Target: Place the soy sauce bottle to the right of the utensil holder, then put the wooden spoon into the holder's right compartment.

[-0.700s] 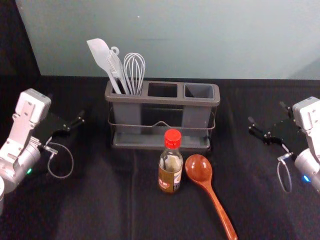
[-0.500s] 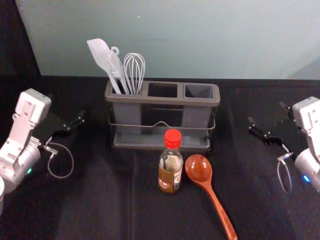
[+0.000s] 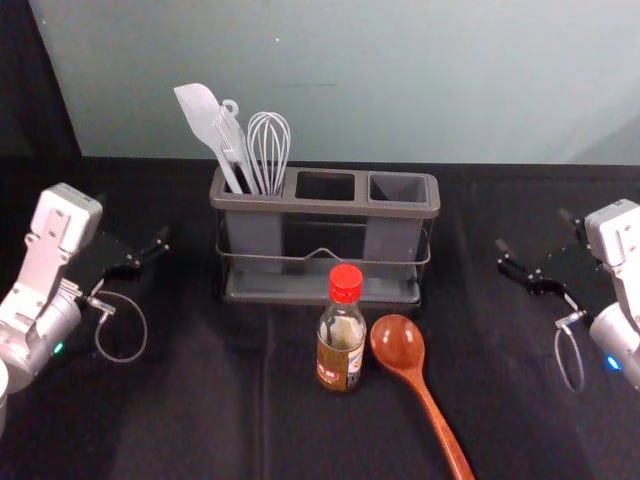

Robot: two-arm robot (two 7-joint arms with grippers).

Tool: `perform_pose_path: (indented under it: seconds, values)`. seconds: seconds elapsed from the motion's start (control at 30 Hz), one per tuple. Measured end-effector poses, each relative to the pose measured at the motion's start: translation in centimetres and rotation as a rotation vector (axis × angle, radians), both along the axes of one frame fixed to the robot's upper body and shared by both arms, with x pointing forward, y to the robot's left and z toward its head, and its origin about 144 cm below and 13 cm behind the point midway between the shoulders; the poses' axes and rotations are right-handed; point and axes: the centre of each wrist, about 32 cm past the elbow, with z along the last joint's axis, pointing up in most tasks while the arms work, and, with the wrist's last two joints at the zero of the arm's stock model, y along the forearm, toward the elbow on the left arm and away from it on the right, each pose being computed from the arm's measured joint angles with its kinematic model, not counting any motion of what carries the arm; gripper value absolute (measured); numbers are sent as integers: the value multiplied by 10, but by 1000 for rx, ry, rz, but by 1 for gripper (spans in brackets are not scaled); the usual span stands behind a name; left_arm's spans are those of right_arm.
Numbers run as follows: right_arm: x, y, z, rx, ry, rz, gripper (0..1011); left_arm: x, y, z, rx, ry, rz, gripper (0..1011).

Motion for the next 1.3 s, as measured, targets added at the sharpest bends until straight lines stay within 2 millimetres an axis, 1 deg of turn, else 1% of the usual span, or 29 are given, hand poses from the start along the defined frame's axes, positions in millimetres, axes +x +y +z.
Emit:
perform_pose_path:
  seconds: [0.47, 0.57, 0.7, 0.87, 0.93, 0.97, 1.0, 1.1, 1.2, 1.3]
  values:
    - [0, 0, 0, 0, 0, 0, 1003, 0, 0, 0, 0, 0, 0, 1005]
    - [-6, -1, 4, -2, -28, 16, 1003, 0, 0, 0, 0, 0, 0, 1005]
    - [-19, -5, 13, 10, -61, 52, 1002, 0, 0, 0, 0, 0, 0, 1005]
    - [-35, -11, 19, 55, -92, 103, 1002, 0, 0, 0, 0, 0, 0, 1005]
    - [-47, -16, 23, 89, -96, 140, 1002, 0, 0, 0, 0, 0, 0, 1005]
    - [-47, -16, 23, 89, -96, 140, 1002, 0, 0, 0, 0, 0, 0, 1005]
    - [-53, -17, 25, 108, -96, 161, 1003, 0, 0, 0, 0, 0, 0, 1005]
    - [-61, -20, 28, 147, -88, 191, 1003, 0, 0, 0, 0, 0, 0, 1005]
    - [-73, -24, 33, 222, -56, 263, 1002, 0, 0, 0, 0, 0, 0, 1005]
    - [-79, -25, 38, 253, -23, 329, 1003, 0, 0, 0, 0, 0, 0, 1005]
